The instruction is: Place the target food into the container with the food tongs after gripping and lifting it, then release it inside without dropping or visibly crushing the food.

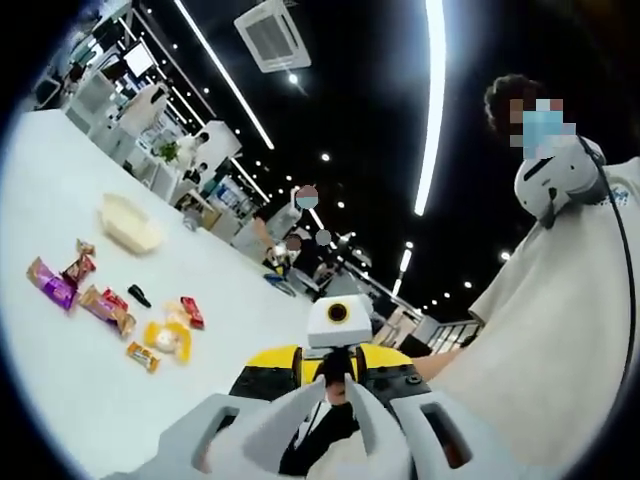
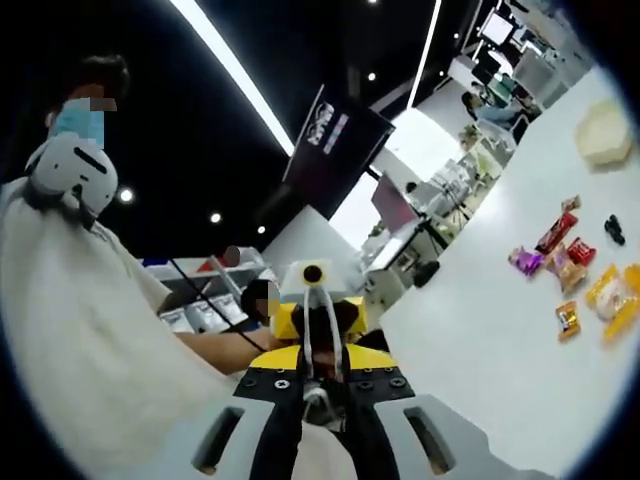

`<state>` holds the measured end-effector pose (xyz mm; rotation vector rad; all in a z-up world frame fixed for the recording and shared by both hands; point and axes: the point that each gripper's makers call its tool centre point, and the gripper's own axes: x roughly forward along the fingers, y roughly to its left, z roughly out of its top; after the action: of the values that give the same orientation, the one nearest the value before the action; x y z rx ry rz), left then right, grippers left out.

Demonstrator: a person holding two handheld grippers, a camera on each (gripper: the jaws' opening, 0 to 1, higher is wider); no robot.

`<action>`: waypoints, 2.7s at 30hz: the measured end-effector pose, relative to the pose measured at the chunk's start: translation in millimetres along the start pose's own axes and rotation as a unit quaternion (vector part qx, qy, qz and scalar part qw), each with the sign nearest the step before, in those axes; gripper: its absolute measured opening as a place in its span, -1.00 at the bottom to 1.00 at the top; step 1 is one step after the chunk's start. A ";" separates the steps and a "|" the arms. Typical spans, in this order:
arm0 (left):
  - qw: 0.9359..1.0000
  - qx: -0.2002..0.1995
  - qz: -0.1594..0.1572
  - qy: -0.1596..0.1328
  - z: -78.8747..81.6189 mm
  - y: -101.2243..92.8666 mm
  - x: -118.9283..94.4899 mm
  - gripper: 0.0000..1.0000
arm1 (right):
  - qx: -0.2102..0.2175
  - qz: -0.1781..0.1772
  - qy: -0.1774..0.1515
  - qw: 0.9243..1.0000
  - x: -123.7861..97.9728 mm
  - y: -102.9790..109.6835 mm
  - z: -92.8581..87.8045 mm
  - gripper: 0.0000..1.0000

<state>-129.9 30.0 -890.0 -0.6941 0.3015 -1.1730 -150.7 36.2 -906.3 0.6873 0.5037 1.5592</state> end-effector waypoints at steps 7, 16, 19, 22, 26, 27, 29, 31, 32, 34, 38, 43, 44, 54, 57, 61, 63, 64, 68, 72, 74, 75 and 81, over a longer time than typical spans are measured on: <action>1.000 -0.002 -0.002 0.012 -0.8 3.0 2.6 -0.60 | 0.004 -0.003 -0.011 1.000 -0.9 -3.6 1.9 -0.72; 1.000 -0.014 -0.013 -0.005 9.5 4.8 8.2 -0.60 | 0.027 -0.010 -0.058 0.998 -0.5 -5.7 4.5 -0.73; 1.000 -0.014 -0.012 -0.003 9.8 5.9 7.0 -0.60 | 0.027 -0.013 -0.060 0.998 1.5 -6.4 6.0 -0.72; 1.000 -0.013 -0.012 -0.003 11.2 5.4 5.1 -0.60 | 0.019 -0.012 -0.055 0.998 4.9 -5.5 9.0 -0.72; 1.000 -0.009 -0.011 -0.002 12.6 5.2 1.6 -0.60 | 0.012 -0.009 -0.038 0.999 8.8 -5.1 10.2 -0.72; 1.000 -0.009 -0.010 -0.003 13.0 5.3 1.1 -0.60 | 0.011 -0.009 -0.037 0.999 9.2 -5.2 10.3 -0.71; 1.000 -0.007 -0.009 -0.009 14.9 4.8 -1.7 -0.60 | 0.005 -0.007 -0.029 1.000 12.3 -4.5 11.1 -0.71; 1.000 -0.007 -0.007 -0.012 16.1 4.6 -3.7 -0.60 | 0.004 -0.005 -0.025 1.000 14.1 -4.4 11.3 -0.71; 1.000 -0.006 -0.006 -0.014 16.6 4.1 -5.1 -0.60 | 0.002 -0.003 -0.022 1.000 15.5 -4.0 10.9 -0.71; 1.000 -0.007 -0.004 -0.015 17.3 3.8 -8.3 -0.60 | 0.001 0.000 -0.018 1.000 18.0 -2.5 10.5 -0.71; 1.000 -0.002 -0.001 -0.013 15.9 2.1 -15.4 -0.60 | -0.012 0.006 -0.005 1.000 23.3 0.3 8.4 -0.71; 1.000 0.006 0.003 0.012 6.6 -0.2 -20.1 -0.60 | -0.015 0.013 0.006 1.000 24.1 2.4 8.4 -0.71; 1.000 0.006 0.004 0.018 4.6 -1.1 -20.8 -0.60 | -0.020 0.015 0.011 1.000 25.1 4.0 6.8 -0.71; 1.000 -0.009 0.002 0.021 1.6 -0.4 -12.5 -0.56 | 0.021 0.010 0.016 1.000 15.8 0.1 6.3 -0.58; 1.000 -0.009 0.000 0.016 4.5 0.6 -9.6 -0.55 | 0.008 0.003 -0.002 1.000 11.3 0.0 11.0 -0.55; 1.000 -0.001 -0.008 0.017 5.8 1.0 -1.6 -0.58 | 0.010 -0.007 -0.012 1.000 4.3 -0.7 13.8 -0.63; 0.999 -0.001 -0.014 0.030 1.7 0.4 1.9 -0.59 | -0.002 -0.011 -0.005 1.000 0.2 0.0 12.7 -0.68; 0.999 -0.002 -0.014 0.029 2.3 0.3 2.6 -0.60 | -0.006 -0.010 -0.003 1.000 -0.5 1.2 12.4 -0.68; 0.998 -0.010 -0.028 0.056 -4.7 -2.1 4.1 -0.60 | -0.012 -0.008 0.009 1.000 -2.9 1.9 8.7 -0.71; 0.997 -0.012 -0.034 0.066 -9.0 -4.1 3.1 -0.61 | -0.013 -0.003 0.023 1.000 -3.8 1.1 7.4 -0.72; 0.997 -0.010 -0.033 0.065 -8.3 -4.2 3.5 -0.63 | -0.017 -0.004 0.025 1.000 -3.8 0.6 7.6 -0.72; 0.997 -0.011 -0.033 0.066 -7.7 -4.1 4.2 -0.63 | -0.004 0.000 0.025 1.000 -4.8 -0.4 8.9 -0.71; 0.999 0.003 -0.016 0.048 -1.4 3.0 4.1 -0.58 | -0.005 -0.012 0.006 1.000 -5.0 -6.7 14.8 -0.60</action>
<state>-126.9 26.4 -892.5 -0.6399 0.3677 -1.2401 -135.5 30.8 -900.7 0.6612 0.5109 1.5432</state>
